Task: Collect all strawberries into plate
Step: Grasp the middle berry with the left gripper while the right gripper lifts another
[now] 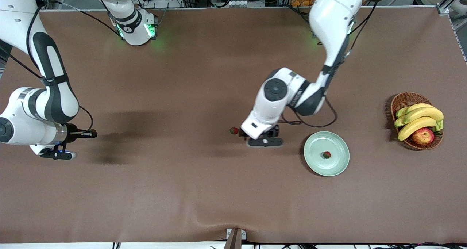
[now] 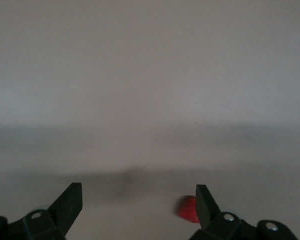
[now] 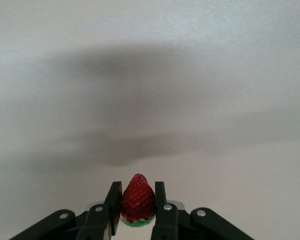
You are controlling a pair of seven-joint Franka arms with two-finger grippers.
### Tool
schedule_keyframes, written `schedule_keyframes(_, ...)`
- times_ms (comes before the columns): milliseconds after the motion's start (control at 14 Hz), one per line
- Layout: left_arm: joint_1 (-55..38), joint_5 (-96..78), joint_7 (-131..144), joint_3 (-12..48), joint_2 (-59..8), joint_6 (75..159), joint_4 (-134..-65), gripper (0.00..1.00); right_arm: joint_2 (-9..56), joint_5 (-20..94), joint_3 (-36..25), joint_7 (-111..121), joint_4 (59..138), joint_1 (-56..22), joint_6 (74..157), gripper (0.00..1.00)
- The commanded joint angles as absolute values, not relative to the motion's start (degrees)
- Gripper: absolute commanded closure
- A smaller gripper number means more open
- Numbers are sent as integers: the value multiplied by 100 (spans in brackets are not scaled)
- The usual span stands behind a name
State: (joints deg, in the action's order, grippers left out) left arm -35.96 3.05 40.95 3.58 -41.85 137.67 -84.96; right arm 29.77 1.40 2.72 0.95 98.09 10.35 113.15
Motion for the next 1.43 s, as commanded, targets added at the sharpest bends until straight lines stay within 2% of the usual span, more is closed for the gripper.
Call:
schedule_keyframes(0,-3822,378,4157,290,-4754,14122,-8016,0,2962,290,264,-578,9362,722,10672,100)
schedule_keyframes(143,-4016,404,4131,264,-4921,14413,-8007,0,2962,403,272,-991,9133,511,10434,100)
schedule_keyframes(641,-4342,703,4113,176,-5115,14476,-8024,0,2971,860,272,-2574,8851,-263,10389,100)
schedule_keyframes(927,-4403,843,4131,176,-5168,14476,-8068,11,2988,1134,272,-3136,8807,-491,10389,100)
schedule_keyframes(998,-4403,861,4140,176,-5168,14476,-8068,18,2988,1142,281,-3216,8807,-527,10389,100)
schedule_keyframes(1140,-4403,861,4157,176,-5168,14476,-8068,39,2997,1160,290,-3453,8798,-580,10406,100)
schedule_keyframes(1212,-4403,861,4157,176,-5168,14467,-8068,54,3006,1160,325,-3550,8798,-641,10441,100)
schedule_keyframes(1283,-4403,861,4157,176,-5168,14467,-8077,74,3015,1169,334,-3612,8798,-676,10459,100)
schedule_keyframes(1354,-4395,861,4157,176,-5168,14467,-8077,100,3015,1265,351,-3743,8798,-694,10459,100)
